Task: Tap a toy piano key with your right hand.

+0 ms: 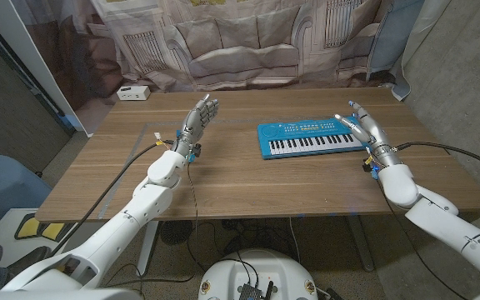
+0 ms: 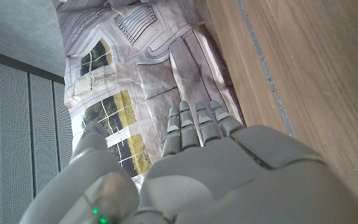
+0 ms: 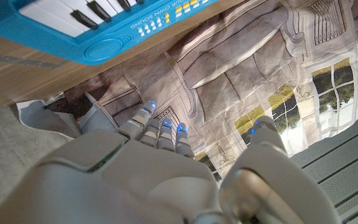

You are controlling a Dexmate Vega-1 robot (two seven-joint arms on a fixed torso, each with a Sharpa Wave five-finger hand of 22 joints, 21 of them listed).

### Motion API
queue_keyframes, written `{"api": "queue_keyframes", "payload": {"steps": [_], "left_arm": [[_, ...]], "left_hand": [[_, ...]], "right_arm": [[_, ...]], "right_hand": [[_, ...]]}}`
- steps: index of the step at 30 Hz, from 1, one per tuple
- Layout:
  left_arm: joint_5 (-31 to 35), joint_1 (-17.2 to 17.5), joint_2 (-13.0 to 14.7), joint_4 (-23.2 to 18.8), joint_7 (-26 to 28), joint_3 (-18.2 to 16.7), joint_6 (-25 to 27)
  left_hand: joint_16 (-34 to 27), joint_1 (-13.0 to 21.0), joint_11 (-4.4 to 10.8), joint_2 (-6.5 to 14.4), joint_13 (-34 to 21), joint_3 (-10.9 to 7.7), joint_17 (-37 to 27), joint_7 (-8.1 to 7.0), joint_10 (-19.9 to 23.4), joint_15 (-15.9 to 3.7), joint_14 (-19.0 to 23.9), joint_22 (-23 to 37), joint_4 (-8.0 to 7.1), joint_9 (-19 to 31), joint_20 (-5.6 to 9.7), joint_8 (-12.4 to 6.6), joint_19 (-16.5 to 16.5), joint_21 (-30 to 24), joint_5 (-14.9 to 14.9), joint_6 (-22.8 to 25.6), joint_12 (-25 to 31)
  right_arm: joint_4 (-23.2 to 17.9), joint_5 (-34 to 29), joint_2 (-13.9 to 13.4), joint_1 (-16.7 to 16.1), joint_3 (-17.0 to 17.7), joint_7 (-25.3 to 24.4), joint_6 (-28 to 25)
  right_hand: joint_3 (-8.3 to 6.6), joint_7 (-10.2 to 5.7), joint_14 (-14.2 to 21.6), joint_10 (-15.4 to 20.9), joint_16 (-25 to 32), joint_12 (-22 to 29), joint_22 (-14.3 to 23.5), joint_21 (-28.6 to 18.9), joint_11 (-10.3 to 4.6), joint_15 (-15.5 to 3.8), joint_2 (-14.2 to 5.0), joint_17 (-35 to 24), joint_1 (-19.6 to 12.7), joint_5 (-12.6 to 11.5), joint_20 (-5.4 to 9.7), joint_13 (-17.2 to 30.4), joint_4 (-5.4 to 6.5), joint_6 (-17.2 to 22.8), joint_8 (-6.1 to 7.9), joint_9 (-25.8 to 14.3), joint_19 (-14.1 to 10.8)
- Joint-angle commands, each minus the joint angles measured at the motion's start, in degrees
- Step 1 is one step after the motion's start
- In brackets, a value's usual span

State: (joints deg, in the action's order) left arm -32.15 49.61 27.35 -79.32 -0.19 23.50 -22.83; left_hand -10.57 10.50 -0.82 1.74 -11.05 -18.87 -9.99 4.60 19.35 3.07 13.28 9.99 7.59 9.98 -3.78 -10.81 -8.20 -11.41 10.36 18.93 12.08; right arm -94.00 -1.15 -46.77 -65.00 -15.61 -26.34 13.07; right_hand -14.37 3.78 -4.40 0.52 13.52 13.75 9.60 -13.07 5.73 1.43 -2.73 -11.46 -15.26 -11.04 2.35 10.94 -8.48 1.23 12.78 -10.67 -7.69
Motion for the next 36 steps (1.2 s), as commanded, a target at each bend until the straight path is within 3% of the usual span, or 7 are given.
{"api": "queue_keyframes", "payload": {"steps": [1, 27, 36], "left_arm": [[-1.04, -0.84, -0.54, 1.97, -2.02, -0.15, -1.3], [-2.7, -0.44, 3.2, -0.44, -5.17, -1.26, 0.96], [-2.96, -0.68, 2.23, 0.35, -5.18, -1.02, 0.63]], "left_hand": [[-0.2, 0.03, -0.22, 0.67, -0.31, -0.58, -0.24, -0.06, 0.15, -0.05, 0.19, 0.29, -0.1, 0.29, 0.32, -0.01, -0.28, 0.02, -0.08, 0.42, 0.07], [-0.15, 0.05, -0.08, 0.71, -0.31, -0.62, -0.24, -0.03, 0.34, -0.11, 0.14, 0.29, -0.1, 0.29, 0.52, 0.0, -0.32, 0.01, -0.08, 0.45, 0.13], [-0.15, 0.06, -0.25, 0.72, -0.31, -0.64, -0.24, -0.01, 0.3, 0.0, 0.14, 0.29, -0.1, 0.29, 0.66, 0.02, -0.27, 0.03, -0.09, 0.42, 0.11]], "right_arm": [[2.69, 6.89, 2.99, 2.0, -0.08, 4.9, 5.25], [5.92, 16.99, 7.05, 5.05, -0.59, 13.45, 10.81], [8.98, 20.13, 8.36, 7.9, -1.39, 17.33, 12.28]], "right_hand": [[0.13, 0.44, 0.13, 0.32, -0.04, -0.21, 0.12, 0.1, 0.34, 0.16, 0.17, -0.03, -0.71, -0.23, 1.22, 0.09, 0.02, 0.28, 0.05, -0.14, -0.51], [0.87, 0.76, 1.2, 1.85, -0.15, -0.23, 0.1, 0.01, 0.78, 0.35, 1.11, -0.08, -0.09, -0.26, 0.84, 0.05, 0.33, 1.61, -0.05, -0.11, -2.85], [1.01, 0.9, 1.54, 2.28, -0.16, -0.23, 0.09, 0.11, 0.87, 0.44, 1.21, -0.09, 0.01, -0.3, 0.77, 0.05, 0.41, 2.08, -0.03, -0.1, -3.17]]}}
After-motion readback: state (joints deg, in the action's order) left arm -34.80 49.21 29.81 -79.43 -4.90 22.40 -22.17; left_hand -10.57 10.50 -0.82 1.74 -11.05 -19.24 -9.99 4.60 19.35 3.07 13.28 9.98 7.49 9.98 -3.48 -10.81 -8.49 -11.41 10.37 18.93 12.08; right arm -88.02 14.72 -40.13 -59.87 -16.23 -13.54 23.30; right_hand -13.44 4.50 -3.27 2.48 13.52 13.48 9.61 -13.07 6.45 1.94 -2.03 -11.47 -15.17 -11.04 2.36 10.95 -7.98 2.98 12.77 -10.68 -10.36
